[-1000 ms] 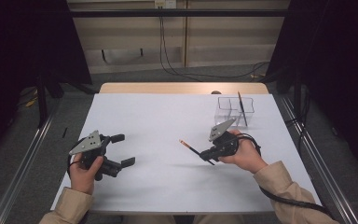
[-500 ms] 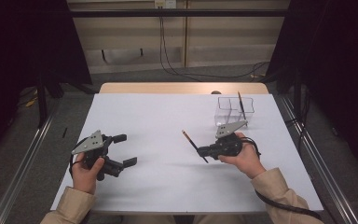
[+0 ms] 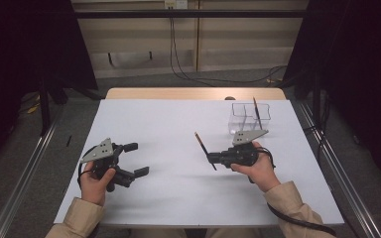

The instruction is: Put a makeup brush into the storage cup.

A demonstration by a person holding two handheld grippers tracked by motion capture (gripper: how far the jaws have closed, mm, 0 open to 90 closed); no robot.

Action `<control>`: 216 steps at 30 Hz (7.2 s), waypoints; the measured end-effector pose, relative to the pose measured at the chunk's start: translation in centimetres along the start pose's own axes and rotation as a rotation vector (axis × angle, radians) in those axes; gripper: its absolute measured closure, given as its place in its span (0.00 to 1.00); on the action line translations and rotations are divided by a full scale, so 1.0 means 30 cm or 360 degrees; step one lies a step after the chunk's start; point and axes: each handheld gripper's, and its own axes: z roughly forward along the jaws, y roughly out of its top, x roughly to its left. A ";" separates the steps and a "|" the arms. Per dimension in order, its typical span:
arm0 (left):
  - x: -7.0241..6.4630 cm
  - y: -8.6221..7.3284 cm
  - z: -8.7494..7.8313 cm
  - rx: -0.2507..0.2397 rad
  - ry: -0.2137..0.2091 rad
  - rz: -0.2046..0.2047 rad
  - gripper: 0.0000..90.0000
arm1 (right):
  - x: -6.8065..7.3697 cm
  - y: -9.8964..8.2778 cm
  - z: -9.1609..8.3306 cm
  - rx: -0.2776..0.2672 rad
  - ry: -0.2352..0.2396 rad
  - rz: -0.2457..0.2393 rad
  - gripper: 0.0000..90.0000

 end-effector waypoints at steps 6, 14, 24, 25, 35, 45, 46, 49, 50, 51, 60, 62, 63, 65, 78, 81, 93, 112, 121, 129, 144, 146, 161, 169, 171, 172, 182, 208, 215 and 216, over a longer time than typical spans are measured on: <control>-0.002 0.001 0.011 -0.0012 -0.0013 -0.0012 0.01 | 0.009 0.006 0.006 -0.0063 -0.0005 -0.0005 0.95; -0.012 0.020 0.052 -0.0050 -0.0021 -0.0083 0.00 | 0.024 0.014 0.021 -0.0094 0.0001 -0.0022 0.95; -0.028 0.035 0.117 -0.0066 -0.0056 -0.0177 0.00 | 0.022 0.013 0.022 -0.0123 0.0001 -0.0007 0.95; -0.029 0.037 0.124 -0.0063 -0.0069 -0.0192 0.00 | 0.021 0.014 0.022 -0.0129 0.0002 -0.0006 0.95; -0.048 0.043 0.192 -0.0092 -0.0126 -0.0243 0.06 | 0.026 0.017 0.036 -0.0146 0.0017 -0.0003 0.95; -0.074 0.055 0.254 -0.0144 -0.0208 -0.0229 0.27 | 0.036 0.026 0.043 -0.0170 0.0016 -0.0011 0.95; -0.075 0.054 0.262 -0.0138 -0.0216 -0.0231 0.28 | 0.036 0.026 0.043 -0.0173 0.0019 -0.0009 0.95; -0.081 0.052 0.284 -0.0133 -0.0244 -0.0220 0.35 | 0.036 0.027 0.042 -0.0178 0.0019 -0.0006 0.95; -0.083 0.053 0.291 -0.0134 -0.0258 -0.0214 0.37 | 0.036 0.027 0.042 -0.0178 0.0020 -0.0006 0.95; -0.086 0.054 0.297 -0.0138 -0.0264 -0.0212 0.38 | 0.036 0.027 0.042 -0.0178 0.0020 -0.0005 0.95; -0.100 0.061 0.344 -0.0180 -0.0283 -0.0221 0.49 | 0.039 0.028 0.044 -0.0196 0.0026 0.0003 0.95; -0.102 0.061 0.350 -0.0197 -0.0282 -0.0229 0.53 | 0.040 0.028 0.044 -0.0198 0.0025 0.0003 0.95; -0.102 0.061 0.353 -0.0198 -0.0275 -0.0229 0.54 | 0.040 0.028 0.045 -0.0198 0.0028 0.0005 0.95; -0.100 0.061 0.355 -0.0216 -0.0273 -0.0238 0.56 | 0.041 0.028 0.045 -0.0198 0.0028 0.0002 0.95; -0.102 0.060 0.365 -0.0216 -0.0257 -0.0248 0.61 | 0.044 0.025 0.051 -0.0194 0.0041 0.0009 0.95; -0.102 0.059 0.366 -0.0229 -0.0256 -0.0255 0.64 | 0.047 0.024 0.055 -0.0193 0.0048 0.0012 0.95; -0.109 0.059 0.385 -0.0240 -0.0277 -0.0255 0.70 | 0.053 0.023 0.063 -0.0202 0.0059 0.0024 0.95; -0.110 0.051 0.393 -0.0247 -0.0278 -0.0277 0.77 | 0.060 0.025 0.070 -0.0203 0.0069 0.0009 0.95; -0.112 0.049 0.397 -0.0253 -0.0284 -0.0284 0.80 | 0.063 0.025 0.073 -0.0198 0.0075 0.0001 0.95; -0.113 0.046 0.403 -0.0247 -0.0292 -0.0277 0.87 | 0.067 0.026 0.075 -0.0206 0.0086 0.0004 0.95; -0.109 0.051 0.389 -0.0239 -0.0251 -0.0255 0.92 | 0.056 0.019 0.061 -0.0284 0.0115 0.0045 0.81; -0.104 0.049 0.385 -0.0230 -0.0241 -0.0260 0.92 | 0.054 0.026 0.051 -0.0306 0.0094 0.0059 0.73; -0.119 0.044 0.411 -0.0121 -0.0254 -0.0245 0.92 | 0.057 0.110 0.042 -0.0386 0.0080 0.0095 0.37; -0.126 0.044 0.418 -0.0100 -0.0271 -0.0238 0.92 | 0.055 0.139 0.055 -0.0388 0.0070 0.0100 0.20; -0.126 0.045 0.417 -0.0100 -0.0268 -0.0234 0.92 | 0.054 0.143 0.060 -0.0368 0.0065 0.0099 0.14; -0.126 0.046 0.417 -0.0099 -0.0269 -0.0235 0.92 | 0.056 0.144 0.062 -0.0353 0.0057 0.0094 0.13; -0.129 0.049 0.417 -0.0085 -0.0267 -0.0226 0.92 | 0.069 0.149 0.070 -0.0383 0.0058 0.0025 0.34; -0.126 0.070 0.394 -0.0118 -0.0236 -0.0223 0.52 | 0.042 0.152 0.005 -0.0494 0.0027 0.0028 0.94; -0.121 0.083 0.381 -0.0111 -0.0184 -0.0187 0.22 | 0.031 0.147 -0.020 -0.0487 0.0002 0.0015 0.94; -0.122 0.083 0.380 -0.0106 -0.0183 -0.0180 0.18 | 0.030 0.145 -0.021 -0.0491 -0.0002 0.0016 0.94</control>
